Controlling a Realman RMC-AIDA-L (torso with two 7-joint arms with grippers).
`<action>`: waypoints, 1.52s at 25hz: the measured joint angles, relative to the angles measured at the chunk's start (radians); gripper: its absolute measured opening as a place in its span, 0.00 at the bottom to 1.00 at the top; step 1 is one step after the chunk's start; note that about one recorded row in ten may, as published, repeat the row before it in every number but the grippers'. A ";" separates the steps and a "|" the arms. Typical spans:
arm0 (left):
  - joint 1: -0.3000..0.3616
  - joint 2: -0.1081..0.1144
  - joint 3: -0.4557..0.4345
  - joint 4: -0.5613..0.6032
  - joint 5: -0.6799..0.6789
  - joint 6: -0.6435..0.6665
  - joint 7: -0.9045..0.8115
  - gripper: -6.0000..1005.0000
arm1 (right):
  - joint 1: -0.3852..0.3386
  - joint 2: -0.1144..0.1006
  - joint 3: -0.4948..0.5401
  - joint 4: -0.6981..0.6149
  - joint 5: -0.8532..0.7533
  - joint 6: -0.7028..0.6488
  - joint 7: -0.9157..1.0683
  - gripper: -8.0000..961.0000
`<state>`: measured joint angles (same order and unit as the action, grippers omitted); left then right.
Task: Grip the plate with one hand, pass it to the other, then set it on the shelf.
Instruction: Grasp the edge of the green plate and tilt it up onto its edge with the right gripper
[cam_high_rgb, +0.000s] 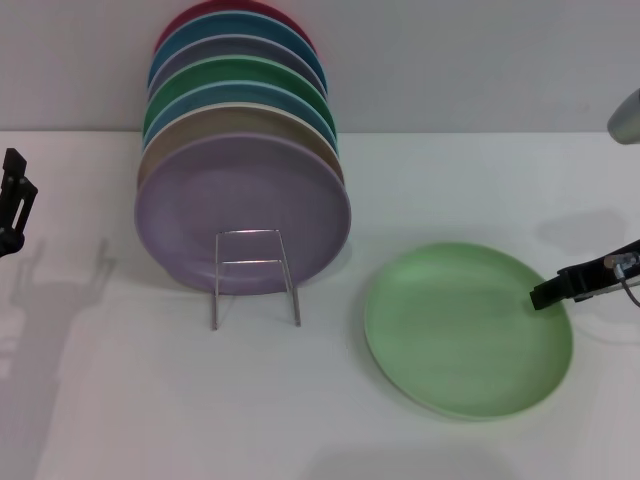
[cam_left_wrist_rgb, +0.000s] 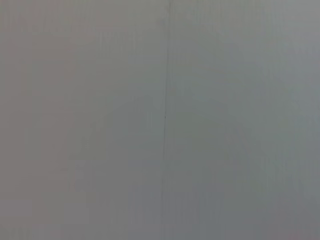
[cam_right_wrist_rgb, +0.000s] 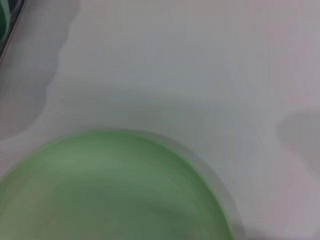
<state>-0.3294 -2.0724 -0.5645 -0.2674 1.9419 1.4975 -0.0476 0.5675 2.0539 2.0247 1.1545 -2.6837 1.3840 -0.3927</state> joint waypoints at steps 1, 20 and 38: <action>-0.001 0.000 0.000 0.000 0.000 0.000 0.000 0.80 | 0.001 0.000 0.000 -0.005 0.001 -0.003 0.000 0.60; -0.002 0.002 0.000 0.006 0.000 0.000 0.000 0.80 | 0.023 0.000 -0.003 -0.065 0.002 -0.025 -0.002 0.38; 0.002 0.002 0.000 0.007 0.000 0.000 0.000 0.80 | 0.024 0.001 -0.003 -0.087 -0.001 -0.040 -0.002 0.23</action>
<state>-0.3275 -2.0709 -0.5644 -0.2608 1.9420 1.4980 -0.0476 0.5911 2.0549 2.0218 1.0676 -2.6846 1.3440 -0.3943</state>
